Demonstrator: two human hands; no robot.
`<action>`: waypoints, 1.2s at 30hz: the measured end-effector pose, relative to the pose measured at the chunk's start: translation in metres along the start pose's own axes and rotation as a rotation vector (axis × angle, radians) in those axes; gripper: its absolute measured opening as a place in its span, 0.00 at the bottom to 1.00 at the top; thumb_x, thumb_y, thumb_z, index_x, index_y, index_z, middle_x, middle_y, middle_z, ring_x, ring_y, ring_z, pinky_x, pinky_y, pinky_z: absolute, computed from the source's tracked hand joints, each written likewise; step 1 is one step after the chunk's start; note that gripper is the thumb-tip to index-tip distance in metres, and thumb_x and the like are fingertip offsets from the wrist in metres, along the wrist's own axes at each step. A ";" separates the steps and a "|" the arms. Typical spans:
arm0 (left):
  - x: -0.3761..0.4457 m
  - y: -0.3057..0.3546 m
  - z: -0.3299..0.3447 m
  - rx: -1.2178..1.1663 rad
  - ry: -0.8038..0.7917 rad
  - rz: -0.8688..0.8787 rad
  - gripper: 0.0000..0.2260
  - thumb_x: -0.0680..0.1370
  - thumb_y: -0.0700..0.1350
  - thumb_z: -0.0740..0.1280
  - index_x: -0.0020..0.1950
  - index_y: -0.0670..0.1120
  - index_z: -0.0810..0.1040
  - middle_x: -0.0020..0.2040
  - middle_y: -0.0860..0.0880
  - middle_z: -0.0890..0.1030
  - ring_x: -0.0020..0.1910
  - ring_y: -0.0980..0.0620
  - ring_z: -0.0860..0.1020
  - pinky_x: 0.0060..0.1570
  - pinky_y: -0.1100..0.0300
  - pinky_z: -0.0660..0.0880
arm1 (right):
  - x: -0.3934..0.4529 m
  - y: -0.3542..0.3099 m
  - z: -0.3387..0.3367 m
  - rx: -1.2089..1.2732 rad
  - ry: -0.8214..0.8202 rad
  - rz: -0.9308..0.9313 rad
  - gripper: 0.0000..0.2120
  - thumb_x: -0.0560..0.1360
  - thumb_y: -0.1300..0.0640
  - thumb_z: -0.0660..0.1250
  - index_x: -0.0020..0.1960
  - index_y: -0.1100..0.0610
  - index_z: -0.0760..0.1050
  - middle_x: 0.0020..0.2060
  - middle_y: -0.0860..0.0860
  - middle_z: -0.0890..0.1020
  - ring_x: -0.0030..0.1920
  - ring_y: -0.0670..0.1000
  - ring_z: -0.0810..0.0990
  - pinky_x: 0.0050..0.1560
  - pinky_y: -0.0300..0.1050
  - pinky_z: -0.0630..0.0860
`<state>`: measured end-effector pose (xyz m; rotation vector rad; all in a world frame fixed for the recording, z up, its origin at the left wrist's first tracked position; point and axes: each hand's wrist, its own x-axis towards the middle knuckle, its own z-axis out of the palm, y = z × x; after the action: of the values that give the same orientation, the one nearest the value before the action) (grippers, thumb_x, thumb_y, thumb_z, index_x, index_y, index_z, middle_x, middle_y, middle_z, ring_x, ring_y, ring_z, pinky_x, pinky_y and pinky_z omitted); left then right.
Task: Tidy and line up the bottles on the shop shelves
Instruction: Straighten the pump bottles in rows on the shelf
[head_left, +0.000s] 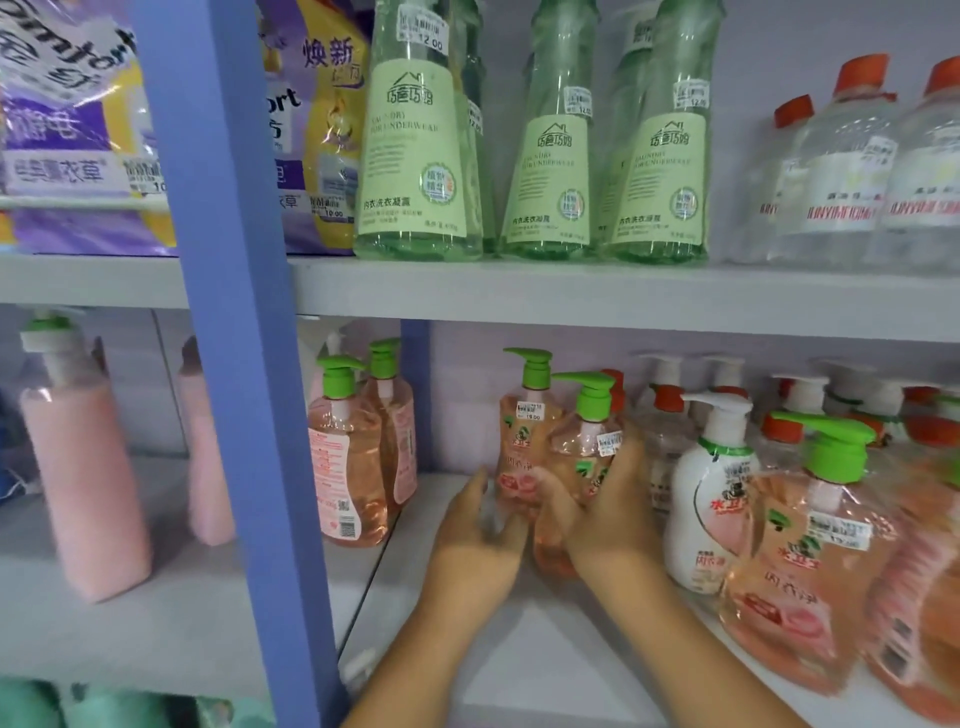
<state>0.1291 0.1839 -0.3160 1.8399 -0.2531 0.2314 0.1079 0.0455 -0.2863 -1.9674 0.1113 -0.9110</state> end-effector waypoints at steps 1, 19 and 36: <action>0.000 -0.005 0.004 -0.012 -0.004 -0.009 0.15 0.80 0.44 0.72 0.64 0.58 0.77 0.58 0.65 0.82 0.60 0.62 0.80 0.57 0.71 0.74 | 0.000 0.000 -0.001 -0.024 -0.004 -0.002 0.47 0.67 0.46 0.81 0.77 0.55 0.59 0.69 0.56 0.71 0.69 0.57 0.73 0.68 0.58 0.74; 0.062 0.025 0.023 -0.142 -0.032 -0.046 0.14 0.74 0.54 0.78 0.57 0.60 0.79 0.50 0.59 0.87 0.48 0.60 0.85 0.47 0.66 0.80 | -0.004 0.011 -0.023 -0.182 0.070 0.011 0.43 0.73 0.51 0.76 0.79 0.52 0.54 0.67 0.58 0.71 0.64 0.62 0.75 0.58 0.56 0.78; 0.092 0.019 0.014 0.166 0.210 -0.133 0.06 0.81 0.53 0.69 0.57 0.56 0.77 0.45 0.57 0.82 0.42 0.56 0.82 0.41 0.64 0.77 | -0.006 0.026 -0.022 0.168 0.028 0.047 0.36 0.65 0.40 0.75 0.68 0.37 0.62 0.59 0.41 0.80 0.56 0.43 0.82 0.56 0.49 0.80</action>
<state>0.2114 0.1599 -0.2758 1.9697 0.0362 0.3589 0.0965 0.0174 -0.3037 -1.7902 0.0934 -0.8884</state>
